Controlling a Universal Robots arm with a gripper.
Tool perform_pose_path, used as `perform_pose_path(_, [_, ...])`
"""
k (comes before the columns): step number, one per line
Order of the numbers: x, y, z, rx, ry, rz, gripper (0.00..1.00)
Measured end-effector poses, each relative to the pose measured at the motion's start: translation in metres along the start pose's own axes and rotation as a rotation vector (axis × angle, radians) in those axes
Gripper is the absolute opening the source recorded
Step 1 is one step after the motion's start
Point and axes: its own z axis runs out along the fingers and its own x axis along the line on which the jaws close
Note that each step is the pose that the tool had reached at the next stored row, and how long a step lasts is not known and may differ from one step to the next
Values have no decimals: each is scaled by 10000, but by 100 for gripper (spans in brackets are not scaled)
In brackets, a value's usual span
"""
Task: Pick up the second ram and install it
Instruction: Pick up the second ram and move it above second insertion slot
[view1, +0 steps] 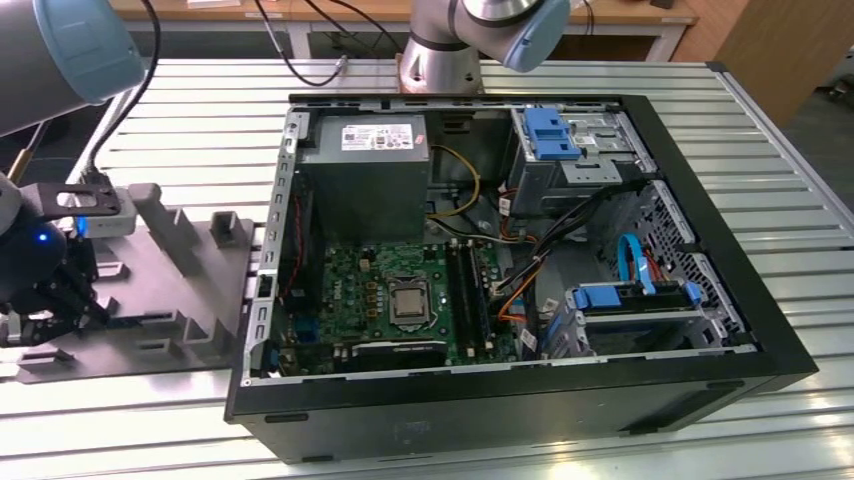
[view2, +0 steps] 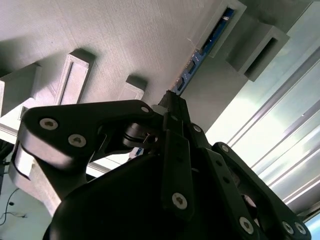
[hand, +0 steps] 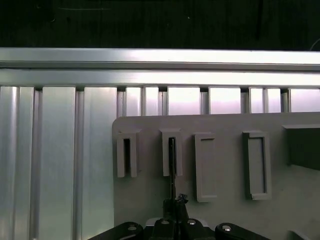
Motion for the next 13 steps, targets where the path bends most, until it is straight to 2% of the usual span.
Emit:
perform_pose_path(2, [0,0,0,2,-2,53,12])
perform_pose_path(5, [0,0,0,13,-9,393,12])
perform_pose_path(13, [-1,1,-26,12,-8,343,12])
